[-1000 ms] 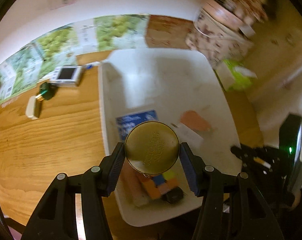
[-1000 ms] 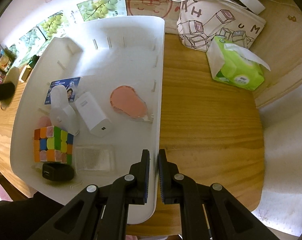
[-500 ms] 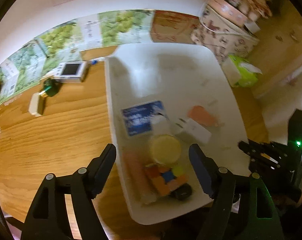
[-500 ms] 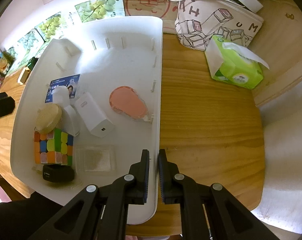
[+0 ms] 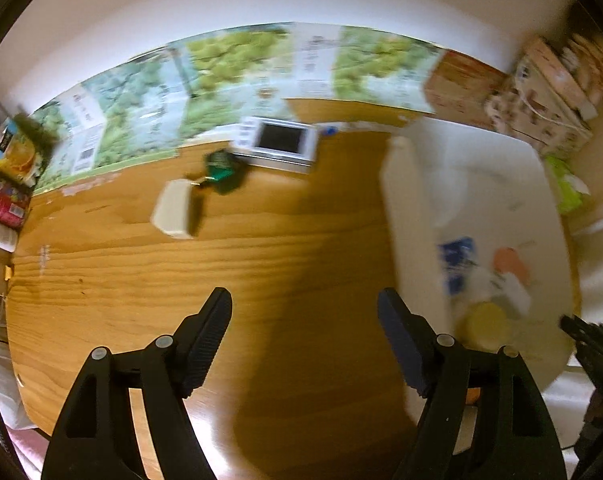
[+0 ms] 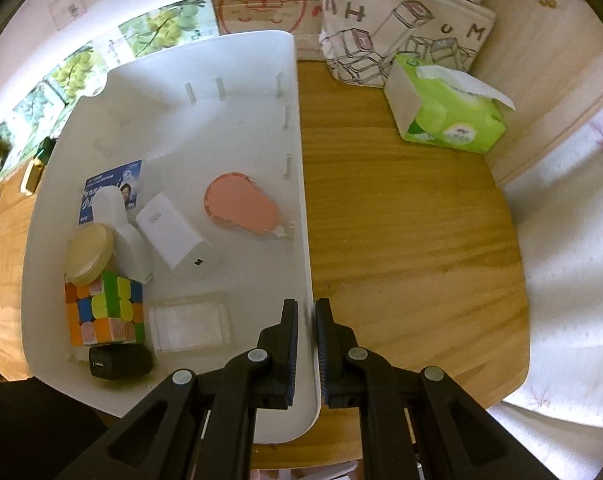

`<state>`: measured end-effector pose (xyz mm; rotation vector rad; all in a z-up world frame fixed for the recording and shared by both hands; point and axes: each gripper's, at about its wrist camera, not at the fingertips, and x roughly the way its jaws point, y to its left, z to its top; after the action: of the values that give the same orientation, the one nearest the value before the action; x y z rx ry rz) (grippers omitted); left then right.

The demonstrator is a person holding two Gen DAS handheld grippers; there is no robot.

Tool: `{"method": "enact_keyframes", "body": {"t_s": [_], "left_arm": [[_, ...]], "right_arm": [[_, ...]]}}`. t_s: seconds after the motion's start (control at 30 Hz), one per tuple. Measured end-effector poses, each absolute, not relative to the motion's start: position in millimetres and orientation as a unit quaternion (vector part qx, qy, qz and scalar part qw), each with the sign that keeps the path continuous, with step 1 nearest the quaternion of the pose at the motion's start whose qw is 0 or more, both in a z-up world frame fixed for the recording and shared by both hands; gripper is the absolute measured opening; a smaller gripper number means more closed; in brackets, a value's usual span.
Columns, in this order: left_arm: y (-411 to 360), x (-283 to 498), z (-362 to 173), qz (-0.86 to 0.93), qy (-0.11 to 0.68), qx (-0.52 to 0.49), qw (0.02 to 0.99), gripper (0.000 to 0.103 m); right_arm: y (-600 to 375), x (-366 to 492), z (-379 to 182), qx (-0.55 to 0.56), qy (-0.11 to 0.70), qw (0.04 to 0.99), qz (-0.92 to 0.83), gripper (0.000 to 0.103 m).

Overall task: Organize rigid objects
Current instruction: 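Move the left gripper to the cream plug, then close the left gripper on the cream plug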

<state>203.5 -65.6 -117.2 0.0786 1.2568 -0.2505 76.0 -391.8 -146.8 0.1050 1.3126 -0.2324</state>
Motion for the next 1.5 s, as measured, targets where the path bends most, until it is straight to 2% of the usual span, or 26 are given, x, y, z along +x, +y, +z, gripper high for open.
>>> {"method": "enact_keyframes", "body": {"t_s": [0.53, 1.07, 1.17, 1.23, 1.27, 1.5], "left_arm": [[26.6, 282.6, -180.3, -0.049, 0.627, 0.007, 0.777, 0.080], [46.5, 318.7, -213.5, -0.035, 0.635, -0.010, 0.771, 0.079], [45.8, 322.0, -214.0, -0.039, 0.637, -0.011, 0.770, 0.067], [43.3, 324.6, -213.6, -0.045, 0.640, -0.013, 0.767, 0.054], [42.3, 325.6, -212.9, -0.046, 0.640, -0.012, 0.767, 0.051], [29.4, 322.6, -205.7, -0.029, 0.642, -0.002, 0.766, 0.051]], "right_arm": [[-386.8, 78.2, -149.6, 0.069, 0.615, 0.761, -0.192, 0.012], [-380.3, 85.4, -150.3, 0.061, 0.627, 0.742, -0.229, 0.014], [-380.8, 85.5, -150.6, 0.062, 0.628, 0.741, -0.230, 0.014], [-381.6, 85.3, -150.5, 0.063, 0.628, 0.741, -0.228, 0.014], [-382.0, 85.3, -150.4, 0.064, 0.628, 0.742, -0.227, 0.014], [-383.0, 84.2, -150.8, 0.066, 0.626, 0.747, -0.216, 0.014]]}}
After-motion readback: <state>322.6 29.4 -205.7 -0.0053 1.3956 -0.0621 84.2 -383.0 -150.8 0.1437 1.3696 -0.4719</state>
